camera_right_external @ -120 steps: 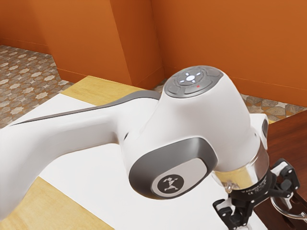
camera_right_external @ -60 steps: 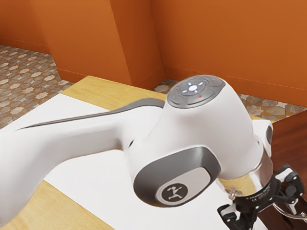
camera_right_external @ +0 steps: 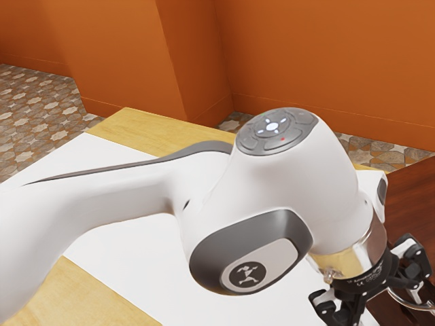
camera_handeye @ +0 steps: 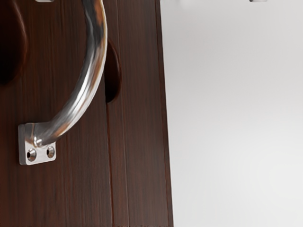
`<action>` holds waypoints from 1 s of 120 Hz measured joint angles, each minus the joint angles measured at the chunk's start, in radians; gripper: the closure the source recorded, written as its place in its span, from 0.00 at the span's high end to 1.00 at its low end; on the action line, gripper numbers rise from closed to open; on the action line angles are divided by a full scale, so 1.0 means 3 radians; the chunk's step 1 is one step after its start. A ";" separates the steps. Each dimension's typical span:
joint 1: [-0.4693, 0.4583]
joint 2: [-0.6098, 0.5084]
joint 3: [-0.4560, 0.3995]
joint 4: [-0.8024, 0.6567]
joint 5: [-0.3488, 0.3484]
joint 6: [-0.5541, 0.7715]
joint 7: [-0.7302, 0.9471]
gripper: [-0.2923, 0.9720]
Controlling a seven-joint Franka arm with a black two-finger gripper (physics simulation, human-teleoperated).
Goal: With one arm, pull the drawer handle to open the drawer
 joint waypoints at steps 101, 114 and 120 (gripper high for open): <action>-0.0015 0.0012 0.0049 -0.0044 0.0001 -0.0030 0.0087 0.63; -0.0030 0.0007 0.0079 -0.0044 0.0002 -0.0037 0.0106 0.62; -0.0024 0.0006 0.0087 -0.0044 0.0002 -0.0040 0.0114 0.62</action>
